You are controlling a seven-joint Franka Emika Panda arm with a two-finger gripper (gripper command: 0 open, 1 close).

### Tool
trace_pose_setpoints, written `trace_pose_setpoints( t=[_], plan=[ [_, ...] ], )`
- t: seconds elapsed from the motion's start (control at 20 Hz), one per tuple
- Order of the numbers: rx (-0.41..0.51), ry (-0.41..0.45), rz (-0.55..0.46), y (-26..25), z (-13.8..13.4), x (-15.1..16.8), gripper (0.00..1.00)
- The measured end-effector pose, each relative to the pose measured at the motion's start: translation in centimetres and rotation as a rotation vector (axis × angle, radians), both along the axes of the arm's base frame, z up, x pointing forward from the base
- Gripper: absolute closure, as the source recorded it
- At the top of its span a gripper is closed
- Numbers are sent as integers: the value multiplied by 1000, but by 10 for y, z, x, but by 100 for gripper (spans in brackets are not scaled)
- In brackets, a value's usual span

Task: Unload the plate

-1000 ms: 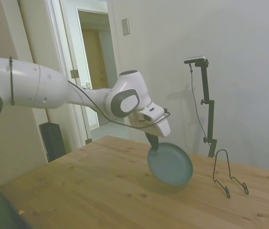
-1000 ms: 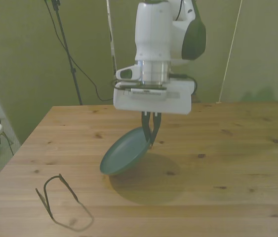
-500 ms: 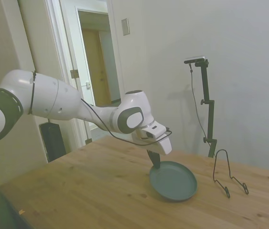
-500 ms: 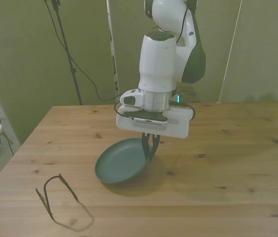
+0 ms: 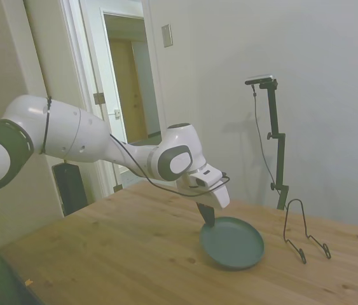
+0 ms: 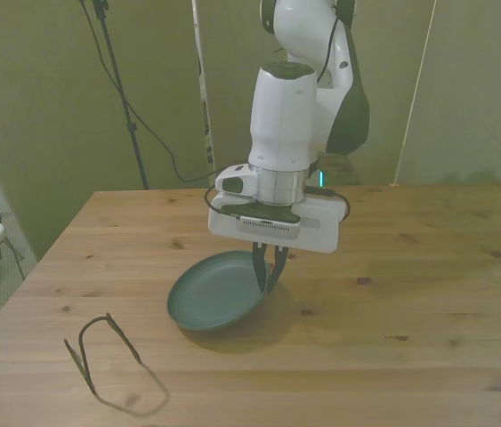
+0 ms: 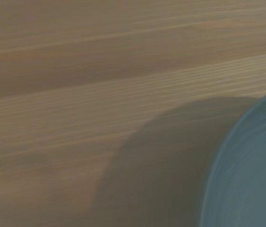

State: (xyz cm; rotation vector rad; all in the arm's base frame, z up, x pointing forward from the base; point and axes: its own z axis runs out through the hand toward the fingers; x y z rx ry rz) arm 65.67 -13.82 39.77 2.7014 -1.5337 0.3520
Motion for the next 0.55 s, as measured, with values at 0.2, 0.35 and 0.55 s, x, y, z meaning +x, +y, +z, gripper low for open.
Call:
trace_pose_setpoints(
  t=[0.2,0.35,0.55],
  plan=[
    [0,0,-1,-1,0,0,0],
    [-1,-18,-3,-2,11,-1,0],
    [30,-43,-17,-5,49,-12,0]
  ],
)
